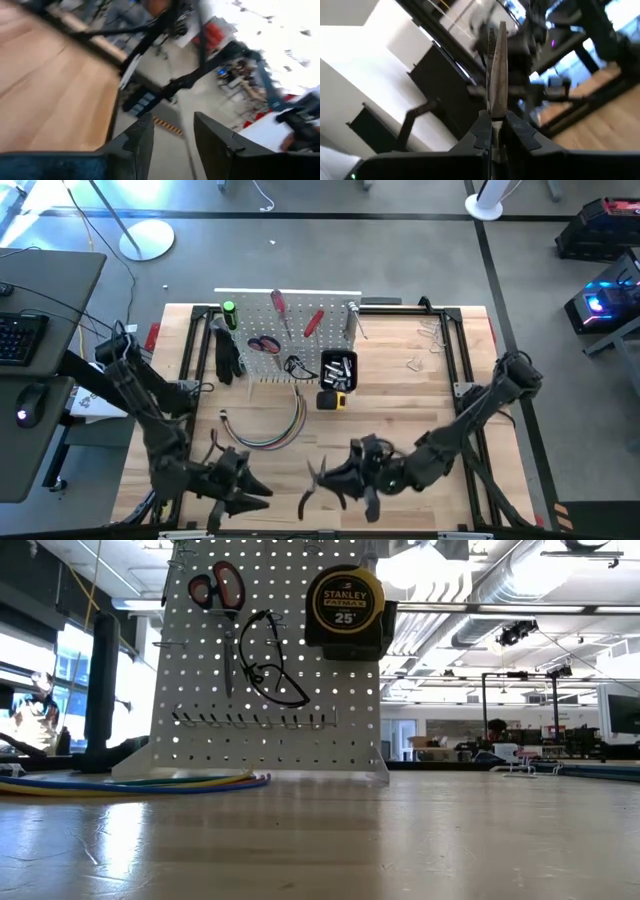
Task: Hang tools onto peg board
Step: Hang the plier on the peg board
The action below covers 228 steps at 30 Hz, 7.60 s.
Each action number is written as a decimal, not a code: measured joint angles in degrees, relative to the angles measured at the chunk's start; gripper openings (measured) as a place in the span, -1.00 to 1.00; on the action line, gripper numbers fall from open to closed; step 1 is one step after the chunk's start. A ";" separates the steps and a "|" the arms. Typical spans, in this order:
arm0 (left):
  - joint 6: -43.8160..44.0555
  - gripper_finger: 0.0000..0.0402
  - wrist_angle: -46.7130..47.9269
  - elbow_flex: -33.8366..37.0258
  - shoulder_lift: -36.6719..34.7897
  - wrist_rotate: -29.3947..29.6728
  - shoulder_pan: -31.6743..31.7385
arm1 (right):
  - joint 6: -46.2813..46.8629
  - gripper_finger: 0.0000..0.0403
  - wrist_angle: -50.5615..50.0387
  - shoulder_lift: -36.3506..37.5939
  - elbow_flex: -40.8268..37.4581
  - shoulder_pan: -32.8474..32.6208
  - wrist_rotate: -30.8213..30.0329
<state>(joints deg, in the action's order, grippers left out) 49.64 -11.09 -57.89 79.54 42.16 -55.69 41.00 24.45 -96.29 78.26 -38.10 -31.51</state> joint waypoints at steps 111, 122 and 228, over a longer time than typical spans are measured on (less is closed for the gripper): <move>-19.84 -0.89 -59.77 -11.06 17.47 4.67 23.07 | -18.85 -0.02 24.73 -4.09 0.00 0.29 -27.07; -20.25 -0.89 -59.84 -11.17 17.27 4.30 23.09 | -21.68 -0.02 30.07 -4.11 -0.02 3.99 -20.47; -12.74 -0.09 16.72 -19.27 3.90 -29.50 21.11 | 2.73 -0.67 -18.88 6.37 -0.02 2.48 23.33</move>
<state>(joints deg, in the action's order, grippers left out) 36.90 5.63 -77.15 83.44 12.67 -34.58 43.72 5.58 -89.92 78.24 -35.62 -8.18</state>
